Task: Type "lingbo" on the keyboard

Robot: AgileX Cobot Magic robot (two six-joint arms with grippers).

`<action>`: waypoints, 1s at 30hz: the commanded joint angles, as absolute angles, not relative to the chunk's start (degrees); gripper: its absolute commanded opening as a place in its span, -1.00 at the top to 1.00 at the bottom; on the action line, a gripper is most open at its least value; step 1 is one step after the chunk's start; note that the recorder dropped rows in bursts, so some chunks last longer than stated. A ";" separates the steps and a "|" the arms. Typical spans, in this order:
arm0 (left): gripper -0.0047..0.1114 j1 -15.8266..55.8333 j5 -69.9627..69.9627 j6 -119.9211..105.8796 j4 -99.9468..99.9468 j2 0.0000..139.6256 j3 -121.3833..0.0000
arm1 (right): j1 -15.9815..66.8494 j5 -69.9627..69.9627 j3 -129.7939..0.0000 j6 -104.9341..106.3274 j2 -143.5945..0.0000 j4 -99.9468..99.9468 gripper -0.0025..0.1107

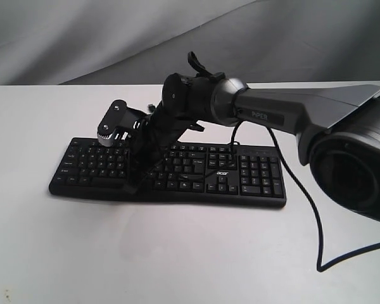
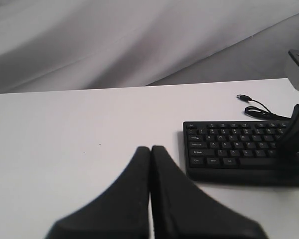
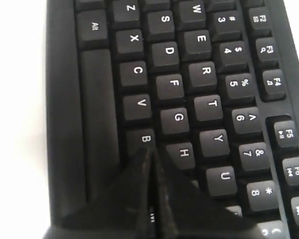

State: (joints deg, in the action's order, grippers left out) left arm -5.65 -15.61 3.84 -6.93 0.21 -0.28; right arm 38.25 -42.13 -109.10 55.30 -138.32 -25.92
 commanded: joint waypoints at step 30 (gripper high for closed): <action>0.91 -5.71 -15.21 3.96 -6.71 0.00 0.00 | 38.38 -48.30 -124.35 54.86 -146.23 -27.59 0.96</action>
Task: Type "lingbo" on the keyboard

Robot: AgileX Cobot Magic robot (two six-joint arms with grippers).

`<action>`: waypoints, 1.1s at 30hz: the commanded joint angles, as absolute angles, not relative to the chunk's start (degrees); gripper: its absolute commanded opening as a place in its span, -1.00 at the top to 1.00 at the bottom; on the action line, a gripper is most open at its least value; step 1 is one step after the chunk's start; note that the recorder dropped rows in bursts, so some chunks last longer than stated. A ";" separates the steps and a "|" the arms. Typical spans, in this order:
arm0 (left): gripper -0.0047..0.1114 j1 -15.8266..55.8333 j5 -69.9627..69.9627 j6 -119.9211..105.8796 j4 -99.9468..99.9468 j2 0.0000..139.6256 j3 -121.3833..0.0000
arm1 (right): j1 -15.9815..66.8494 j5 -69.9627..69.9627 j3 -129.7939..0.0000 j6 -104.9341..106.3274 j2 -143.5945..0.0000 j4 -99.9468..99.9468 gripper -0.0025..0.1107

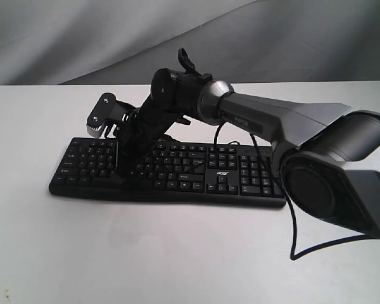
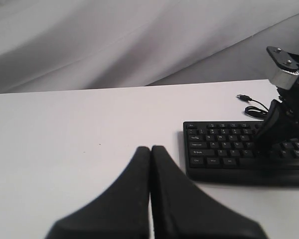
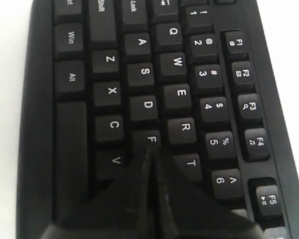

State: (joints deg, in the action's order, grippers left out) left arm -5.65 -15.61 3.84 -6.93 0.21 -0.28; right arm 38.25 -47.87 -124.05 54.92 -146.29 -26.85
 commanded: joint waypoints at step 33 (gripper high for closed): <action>0.91 -5.71 -15.21 3.96 -6.71 0.00 0.00 | 38.87 -54.56 -124.48 52.88 -144.59 -25.02 0.96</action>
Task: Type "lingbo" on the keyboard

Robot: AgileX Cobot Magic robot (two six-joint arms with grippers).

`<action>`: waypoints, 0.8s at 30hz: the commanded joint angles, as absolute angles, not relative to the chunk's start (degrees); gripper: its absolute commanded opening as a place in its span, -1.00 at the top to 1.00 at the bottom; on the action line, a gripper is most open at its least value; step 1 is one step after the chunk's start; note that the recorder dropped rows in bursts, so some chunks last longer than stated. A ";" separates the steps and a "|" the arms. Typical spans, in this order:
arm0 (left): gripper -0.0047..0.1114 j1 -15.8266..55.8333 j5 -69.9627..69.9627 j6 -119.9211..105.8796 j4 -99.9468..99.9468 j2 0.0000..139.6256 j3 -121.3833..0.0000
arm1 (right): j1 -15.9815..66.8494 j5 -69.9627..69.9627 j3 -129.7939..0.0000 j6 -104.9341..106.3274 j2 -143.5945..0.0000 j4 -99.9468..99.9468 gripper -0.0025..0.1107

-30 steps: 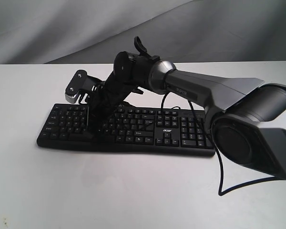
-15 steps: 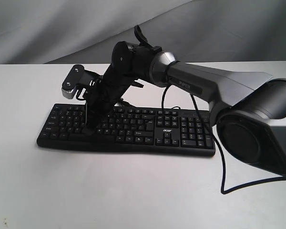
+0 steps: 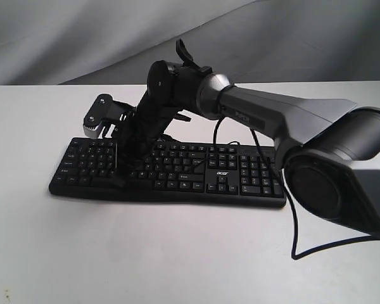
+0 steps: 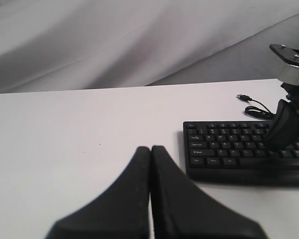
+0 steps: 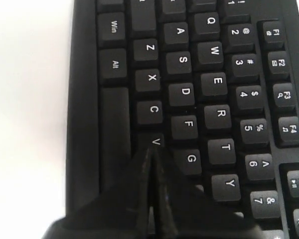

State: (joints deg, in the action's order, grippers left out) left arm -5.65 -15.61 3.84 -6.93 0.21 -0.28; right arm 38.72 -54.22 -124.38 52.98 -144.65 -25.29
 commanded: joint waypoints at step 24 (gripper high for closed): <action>0.91 -5.71 -15.21 3.96 -6.71 0.00 0.00 | 35.97 -56.24 -124.48 48.31 -140.93 -16.38 0.96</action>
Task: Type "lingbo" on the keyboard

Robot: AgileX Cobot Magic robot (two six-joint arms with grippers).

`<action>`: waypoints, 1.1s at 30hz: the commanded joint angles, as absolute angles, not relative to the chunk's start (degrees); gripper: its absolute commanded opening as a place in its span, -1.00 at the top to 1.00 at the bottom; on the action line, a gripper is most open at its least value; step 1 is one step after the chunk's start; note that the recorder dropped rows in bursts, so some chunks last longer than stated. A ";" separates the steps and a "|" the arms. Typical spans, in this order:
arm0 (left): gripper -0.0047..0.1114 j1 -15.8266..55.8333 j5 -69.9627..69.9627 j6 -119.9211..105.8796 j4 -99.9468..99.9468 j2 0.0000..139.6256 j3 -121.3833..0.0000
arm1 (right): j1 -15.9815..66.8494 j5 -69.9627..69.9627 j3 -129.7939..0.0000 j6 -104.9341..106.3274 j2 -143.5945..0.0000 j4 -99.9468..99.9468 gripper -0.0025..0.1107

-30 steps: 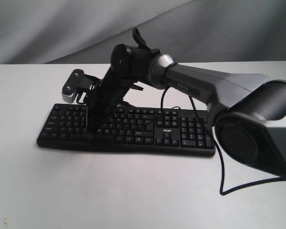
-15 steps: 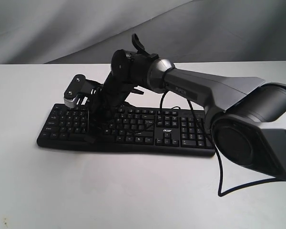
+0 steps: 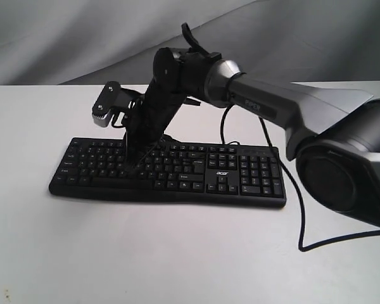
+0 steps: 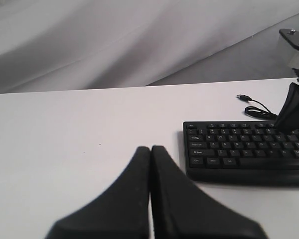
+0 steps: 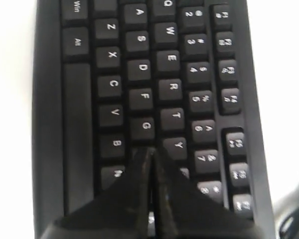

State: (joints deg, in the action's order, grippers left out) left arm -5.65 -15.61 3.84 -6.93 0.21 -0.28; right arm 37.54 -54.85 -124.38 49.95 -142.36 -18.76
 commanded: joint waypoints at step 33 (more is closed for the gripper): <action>0.91 -5.71 -15.21 3.96 -6.71 0.00 0.00 | 33.59 -54.93 -121.05 47.25 -141.50 -17.30 0.96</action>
State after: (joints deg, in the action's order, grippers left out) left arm -5.65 -15.61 3.84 -6.93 0.21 -0.28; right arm 33.81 -56.09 -121.07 46.58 -141.76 -16.44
